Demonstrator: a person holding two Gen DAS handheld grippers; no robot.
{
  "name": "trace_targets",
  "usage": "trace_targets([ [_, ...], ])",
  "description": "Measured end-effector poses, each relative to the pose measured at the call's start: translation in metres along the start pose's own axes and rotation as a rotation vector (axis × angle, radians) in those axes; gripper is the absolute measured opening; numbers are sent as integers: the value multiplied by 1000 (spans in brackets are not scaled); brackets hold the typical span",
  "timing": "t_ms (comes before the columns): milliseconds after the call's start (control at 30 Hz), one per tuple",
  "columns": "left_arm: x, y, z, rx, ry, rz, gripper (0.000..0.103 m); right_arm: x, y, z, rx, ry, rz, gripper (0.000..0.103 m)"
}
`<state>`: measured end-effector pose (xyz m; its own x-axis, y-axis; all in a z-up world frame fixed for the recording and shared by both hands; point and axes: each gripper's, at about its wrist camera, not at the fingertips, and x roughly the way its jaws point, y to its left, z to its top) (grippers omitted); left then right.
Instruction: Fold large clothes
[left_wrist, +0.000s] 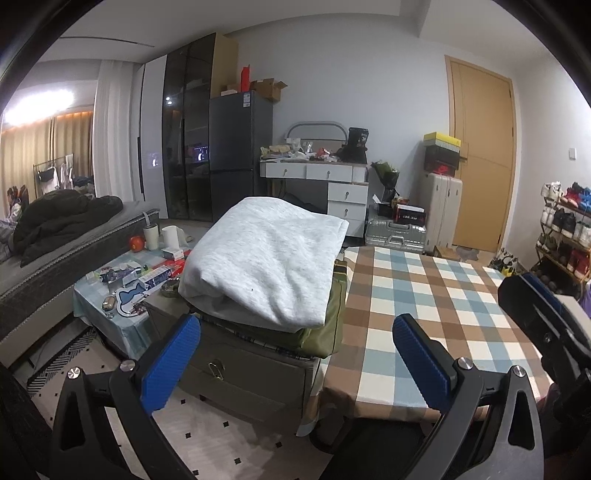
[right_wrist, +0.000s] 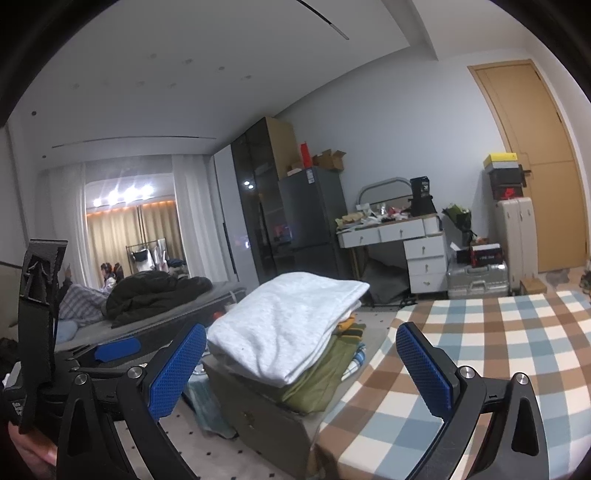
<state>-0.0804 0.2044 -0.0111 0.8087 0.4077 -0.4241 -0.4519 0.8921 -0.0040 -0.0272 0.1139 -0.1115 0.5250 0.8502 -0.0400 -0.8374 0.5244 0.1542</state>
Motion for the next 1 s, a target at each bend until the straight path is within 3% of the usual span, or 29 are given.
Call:
trace_targets([
  [1000, -6, 3, 2, 2, -17, 12, 102, 1, 7, 0, -9, -10, 8, 103],
])
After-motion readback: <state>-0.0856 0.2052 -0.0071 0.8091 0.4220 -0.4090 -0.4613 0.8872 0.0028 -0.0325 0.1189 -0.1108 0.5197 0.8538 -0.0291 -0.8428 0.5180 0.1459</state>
